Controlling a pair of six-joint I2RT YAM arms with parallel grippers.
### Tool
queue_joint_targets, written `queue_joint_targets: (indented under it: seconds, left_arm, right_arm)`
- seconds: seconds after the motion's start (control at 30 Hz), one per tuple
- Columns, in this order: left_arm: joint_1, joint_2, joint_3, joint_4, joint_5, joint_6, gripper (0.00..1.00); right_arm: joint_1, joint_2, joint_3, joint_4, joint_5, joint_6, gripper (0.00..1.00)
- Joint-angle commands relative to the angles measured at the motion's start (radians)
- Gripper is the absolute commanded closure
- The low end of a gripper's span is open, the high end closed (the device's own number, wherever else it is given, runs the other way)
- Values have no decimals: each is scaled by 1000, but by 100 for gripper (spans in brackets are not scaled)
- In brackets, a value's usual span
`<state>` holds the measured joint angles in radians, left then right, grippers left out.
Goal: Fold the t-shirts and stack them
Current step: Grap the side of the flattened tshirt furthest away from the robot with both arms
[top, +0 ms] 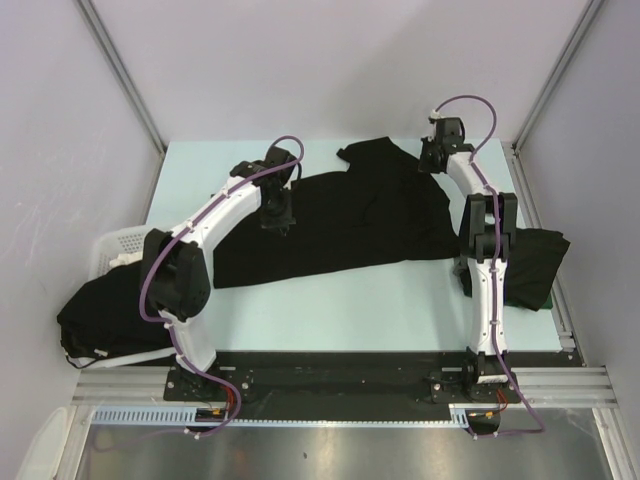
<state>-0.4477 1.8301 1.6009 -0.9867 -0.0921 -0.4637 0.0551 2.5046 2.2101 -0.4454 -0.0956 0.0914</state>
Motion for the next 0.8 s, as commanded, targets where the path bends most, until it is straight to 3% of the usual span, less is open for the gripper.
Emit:
queue_joint_targets:
  seconds: [0.0,0.77]
  left_arm:
    - [-5,-11,31,-20,-20,-9,100]
    - [-5,-17,42,-47,-24,25,100]
  right_arm:
    - [8,13,36,-41,56,-35,100]
    - [63,48,-1,-139,230,-148,100]
